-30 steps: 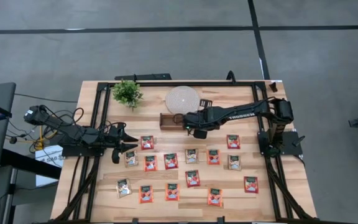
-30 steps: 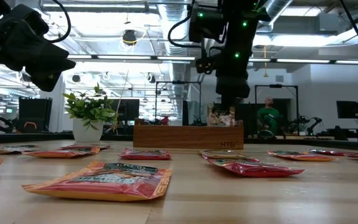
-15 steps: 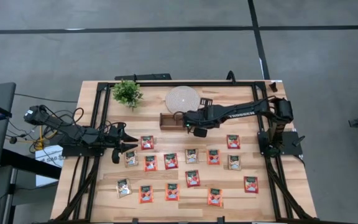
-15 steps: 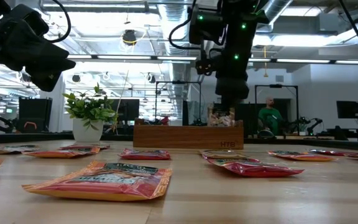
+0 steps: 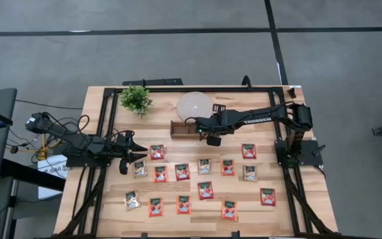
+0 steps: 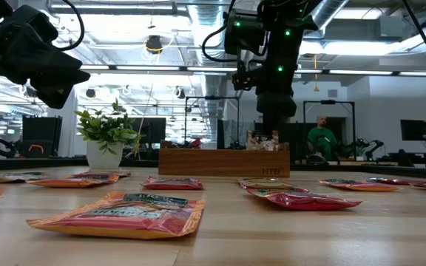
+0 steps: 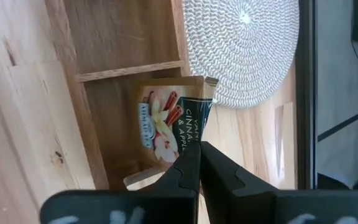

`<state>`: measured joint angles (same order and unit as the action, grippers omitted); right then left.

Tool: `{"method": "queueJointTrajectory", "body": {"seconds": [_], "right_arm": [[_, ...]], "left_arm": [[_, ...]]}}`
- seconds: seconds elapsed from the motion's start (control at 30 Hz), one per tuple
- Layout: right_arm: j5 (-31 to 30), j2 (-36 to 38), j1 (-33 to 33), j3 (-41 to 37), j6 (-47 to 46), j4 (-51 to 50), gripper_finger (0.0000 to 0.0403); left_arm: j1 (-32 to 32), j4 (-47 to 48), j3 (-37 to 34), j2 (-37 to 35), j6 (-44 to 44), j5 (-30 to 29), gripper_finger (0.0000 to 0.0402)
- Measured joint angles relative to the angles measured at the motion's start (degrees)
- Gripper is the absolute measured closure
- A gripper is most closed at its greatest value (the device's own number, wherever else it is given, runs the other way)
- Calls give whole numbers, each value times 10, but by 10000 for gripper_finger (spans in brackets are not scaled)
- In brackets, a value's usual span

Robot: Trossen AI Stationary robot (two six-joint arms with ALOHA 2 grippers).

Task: Pick & Place Tea
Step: Put the brown tea bag into the right section of the wooden organizer

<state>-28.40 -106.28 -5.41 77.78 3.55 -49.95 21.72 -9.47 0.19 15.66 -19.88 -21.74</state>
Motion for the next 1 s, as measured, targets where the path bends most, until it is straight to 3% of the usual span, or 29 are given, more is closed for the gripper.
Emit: {"method": "queueJointTrajectory", "body": {"seconds": [0.27, 0.53, 0.7, 0.83, 1.0], "right_arm": [[2, 0, -1, 0, 19, 16, 396], [14, 0, -8, 0, 25, 16, 333], [0, 2, -11, 0, 25, 13, 316], [-20, 4, -4, 27, 25, -33, 319], [-19, 5, 16, 76, -7, -167, 329]], "left_arm": [[0, 0, 0, 0, 0, 0, 284], [0, 0, 0, 0, 0, 0, 284], [0, 0, 0, 0, 0, 0, 284], [0, 0, 0, 0, 0, 0, 284], [0, 0, 0, 0, 0, 0, 284]]}}
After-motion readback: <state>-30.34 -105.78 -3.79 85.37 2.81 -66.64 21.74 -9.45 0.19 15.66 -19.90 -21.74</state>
